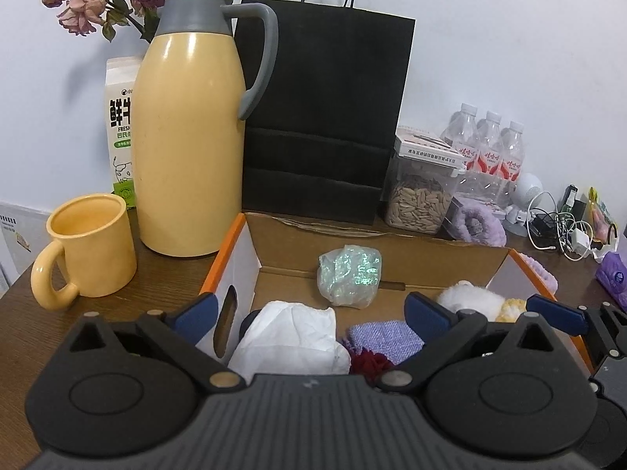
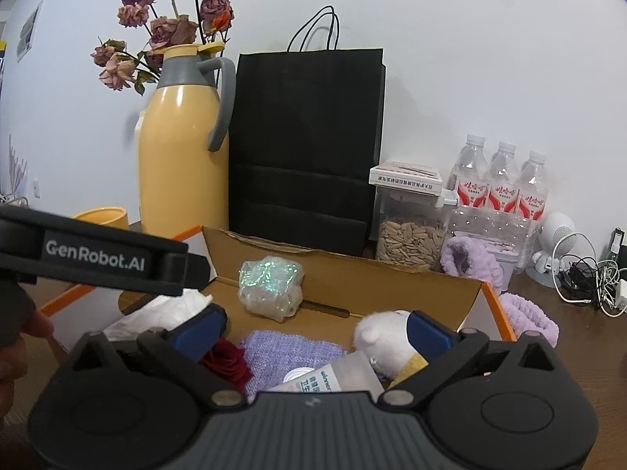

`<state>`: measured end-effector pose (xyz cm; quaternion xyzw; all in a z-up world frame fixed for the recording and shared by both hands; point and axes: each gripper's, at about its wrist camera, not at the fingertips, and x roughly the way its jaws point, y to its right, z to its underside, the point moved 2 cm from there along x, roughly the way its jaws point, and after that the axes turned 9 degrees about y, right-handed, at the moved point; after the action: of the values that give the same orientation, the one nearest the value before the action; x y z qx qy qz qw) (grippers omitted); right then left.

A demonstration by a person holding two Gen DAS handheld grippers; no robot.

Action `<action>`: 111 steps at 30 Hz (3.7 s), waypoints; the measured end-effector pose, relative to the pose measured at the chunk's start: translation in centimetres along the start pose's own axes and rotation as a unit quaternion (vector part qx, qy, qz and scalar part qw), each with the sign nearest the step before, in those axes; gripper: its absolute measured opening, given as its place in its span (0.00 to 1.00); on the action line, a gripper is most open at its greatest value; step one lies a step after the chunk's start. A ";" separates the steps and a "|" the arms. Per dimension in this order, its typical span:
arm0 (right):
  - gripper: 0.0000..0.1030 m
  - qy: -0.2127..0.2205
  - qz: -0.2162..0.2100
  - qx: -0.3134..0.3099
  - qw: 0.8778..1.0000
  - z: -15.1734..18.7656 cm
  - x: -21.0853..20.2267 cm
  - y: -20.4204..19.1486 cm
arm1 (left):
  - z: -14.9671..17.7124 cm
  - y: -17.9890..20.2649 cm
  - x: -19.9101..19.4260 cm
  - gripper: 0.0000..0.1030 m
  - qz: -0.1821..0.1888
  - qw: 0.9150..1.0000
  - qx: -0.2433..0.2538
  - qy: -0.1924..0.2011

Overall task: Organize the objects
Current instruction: 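Carry the cloth bundle into the box with the left tool while the right tool drops the cap in, then withdraw the right tool and grasp the ridged white cap on the table, then lift the ridged white cap with the right tool toward the box, then grasp the small white lid with the left tool while the right tool holds the ridged cap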

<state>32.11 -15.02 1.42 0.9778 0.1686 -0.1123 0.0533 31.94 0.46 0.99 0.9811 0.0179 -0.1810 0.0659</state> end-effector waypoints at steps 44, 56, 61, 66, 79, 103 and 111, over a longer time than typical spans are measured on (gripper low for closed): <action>0.76 -0.059 -0.019 0.003 0.998 6.0 -9.9 -0.3 | 6.6 -2.2 -9.6 1.00 0.012 1.000 0.029 0.000; 0.52 -0.086 -0.038 0.021 0.995 6.5 -8.5 -0.8 | 7.1 -2.1 -9.2 1.00 0.012 0.999 0.034 -0.016; 0.43 -0.101 -0.034 0.031 0.994 6.6 -7.9 -0.6 | 7.1 -2.1 -9.2 1.00 0.013 0.999 0.036 -0.018; 0.37 -0.116 -0.036 0.042 0.992 6.9 -7.4 -0.6 | 7.3 -2.0 -8.9 1.00 0.011 0.999 0.040 -0.028; 0.36 -0.040 -0.016 0.019 0.999 5.9 -9.7 -1.0 | 7.1 -2.3 -8.5 1.00 0.010 0.998 0.035 -0.055; 0.36 -0.019 -0.019 0.032 0.999 5.9 -12.4 -0.5 | 9.4 -1.2 -7.9 1.00 0.002 0.985 0.074 -0.158; 0.36 -0.019 -0.023 0.030 0.999 5.9 -12.5 -0.6 | 9.9 -0.7 -7.7 1.00 0.000 0.986 0.077 -0.149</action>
<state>19.21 -19.28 -1.33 0.9725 0.1871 -0.1367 0.0243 21.25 -0.32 -5.48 0.9454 -0.0064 -0.3257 -0.0079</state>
